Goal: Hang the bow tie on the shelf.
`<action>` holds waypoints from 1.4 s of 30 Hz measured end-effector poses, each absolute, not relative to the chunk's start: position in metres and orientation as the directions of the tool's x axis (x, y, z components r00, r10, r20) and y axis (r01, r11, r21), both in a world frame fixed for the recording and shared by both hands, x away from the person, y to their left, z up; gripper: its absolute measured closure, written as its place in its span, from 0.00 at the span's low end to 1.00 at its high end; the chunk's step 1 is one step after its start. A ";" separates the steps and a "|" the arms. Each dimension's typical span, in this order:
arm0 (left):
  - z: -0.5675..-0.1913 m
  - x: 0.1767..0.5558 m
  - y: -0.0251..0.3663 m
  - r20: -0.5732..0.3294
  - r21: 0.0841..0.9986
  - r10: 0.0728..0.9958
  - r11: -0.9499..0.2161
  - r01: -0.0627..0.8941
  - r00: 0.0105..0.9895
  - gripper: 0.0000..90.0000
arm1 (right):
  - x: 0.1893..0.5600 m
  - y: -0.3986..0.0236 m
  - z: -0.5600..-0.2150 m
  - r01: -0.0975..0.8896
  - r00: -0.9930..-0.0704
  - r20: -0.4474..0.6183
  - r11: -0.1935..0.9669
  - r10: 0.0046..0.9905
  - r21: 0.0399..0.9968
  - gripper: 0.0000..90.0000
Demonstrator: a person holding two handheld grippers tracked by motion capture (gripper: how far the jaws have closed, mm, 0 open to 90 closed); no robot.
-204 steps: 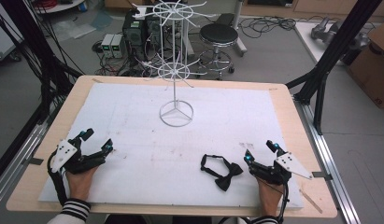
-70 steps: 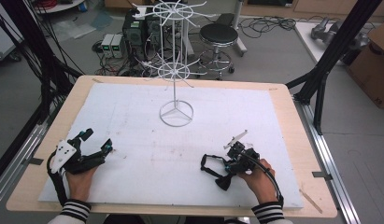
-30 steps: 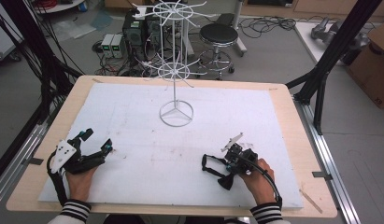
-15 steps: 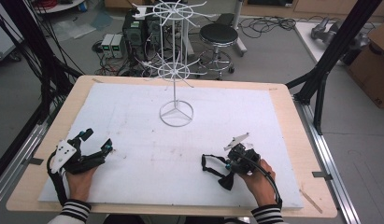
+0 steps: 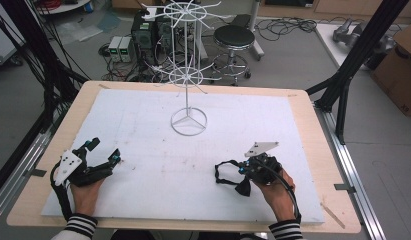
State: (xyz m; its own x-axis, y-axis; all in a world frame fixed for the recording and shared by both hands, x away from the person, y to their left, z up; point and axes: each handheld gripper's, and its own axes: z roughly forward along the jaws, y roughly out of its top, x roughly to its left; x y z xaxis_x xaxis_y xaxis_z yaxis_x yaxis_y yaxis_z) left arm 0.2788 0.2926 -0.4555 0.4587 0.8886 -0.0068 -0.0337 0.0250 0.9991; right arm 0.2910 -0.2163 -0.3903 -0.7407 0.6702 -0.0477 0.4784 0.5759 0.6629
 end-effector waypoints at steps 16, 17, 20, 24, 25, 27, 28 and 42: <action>-0.455 0.279 0.292 -0.008 0.999 0.888 0.026 -0.033 0.459 0.18 | 0.286 -0.211 -0.373 0.314 -0.742 -0.035 0.393 0.670 0.864 0.99; -0.455 0.279 0.292 -0.008 0.999 0.888 0.026 -0.033 0.459 0.18 | 0.286 -0.212 -0.371 0.309 -0.740 -0.028 0.375 0.672 0.874 0.99; -0.455 0.279 0.292 -0.008 0.999 0.888 0.026 -0.033 0.459 0.18 | 0.286 -0.212 -0.366 0.280 -0.736 -0.018 0.329 0.677 0.902 0.99; -0.455 0.279 0.292 -0.007 0.999 0.888 0.025 -0.033 0.459 0.18 | 0.287 -0.210 -0.359 0.237 -0.739 -0.006 0.269 0.673 0.934 0.99; -0.455 0.279 0.292 -0.007 0.999 0.888 0.025 -0.033 0.459 0.18 | 0.287 -0.209 -0.358 0.232 -0.739 -0.003 0.258 0.674 0.938 0.99; -0.455 0.279 0.292 -0.007 0.999 0.888 0.025 -0.033 0.459 0.18 | 0.288 -0.208 -0.354 0.214 -0.740 0.001 0.234 0.672 0.949 0.99; -0.455 0.279 0.292 -0.007 0.999 0.888 0.025 -0.033 0.459 0.18 | 0.289 -0.207 -0.352 0.205 -0.739 0.003 0.221 0.673 0.953 0.99; -0.455 0.279 0.292 -0.007 0.999 0.888 0.025 -0.033 0.459 0.18 | 0.307 -0.189 -0.319 0.141 -0.765 0.008 0.156 0.644 0.978 0.99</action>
State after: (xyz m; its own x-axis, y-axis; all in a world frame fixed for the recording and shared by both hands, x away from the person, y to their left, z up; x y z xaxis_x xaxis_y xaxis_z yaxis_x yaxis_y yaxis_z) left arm 0.2787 0.2923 -0.4555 0.4594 0.8882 -0.0070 -0.0331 0.0250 0.9991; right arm 0.3075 -0.1893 -0.3191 -0.7651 0.6439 0.0075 0.1406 0.1557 0.9777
